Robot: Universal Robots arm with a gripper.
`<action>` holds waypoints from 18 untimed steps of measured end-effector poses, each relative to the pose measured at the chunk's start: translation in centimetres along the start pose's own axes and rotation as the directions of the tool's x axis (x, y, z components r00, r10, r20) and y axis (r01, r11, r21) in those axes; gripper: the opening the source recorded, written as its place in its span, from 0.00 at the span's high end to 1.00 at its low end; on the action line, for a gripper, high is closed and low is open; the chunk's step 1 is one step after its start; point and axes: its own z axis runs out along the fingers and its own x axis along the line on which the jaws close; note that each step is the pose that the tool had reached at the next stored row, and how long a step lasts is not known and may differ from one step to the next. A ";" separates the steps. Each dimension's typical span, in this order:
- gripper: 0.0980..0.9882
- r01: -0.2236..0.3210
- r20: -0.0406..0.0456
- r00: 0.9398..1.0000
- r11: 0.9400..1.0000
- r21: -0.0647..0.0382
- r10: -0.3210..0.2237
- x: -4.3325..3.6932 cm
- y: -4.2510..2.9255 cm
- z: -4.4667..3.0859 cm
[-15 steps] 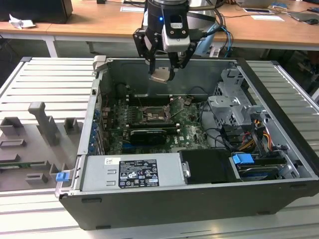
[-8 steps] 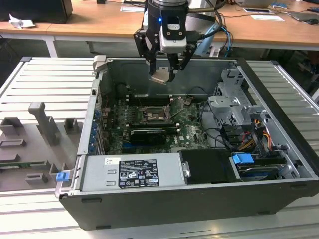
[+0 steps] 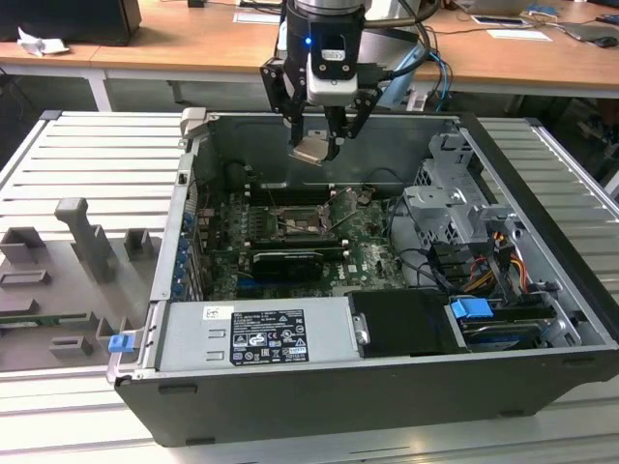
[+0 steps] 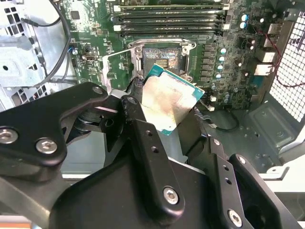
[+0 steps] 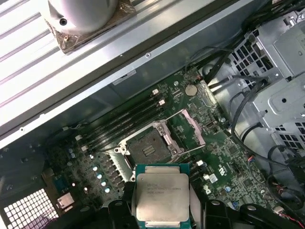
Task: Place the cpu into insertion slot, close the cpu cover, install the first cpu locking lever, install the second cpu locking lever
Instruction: 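Place the cpu into insertion slot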
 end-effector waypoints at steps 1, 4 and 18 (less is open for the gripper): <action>0.51 -0.005 0.000 1.000 1.000 0.000 0.005 0.00 0.00 0.03; 0.51 -0.026 0.001 1.000 1.000 0.000 0.026 0.00 -0.01 0.13; 0.51 -0.117 0.005 0.993 0.993 0.000 0.117 -0.01 -0.05 0.62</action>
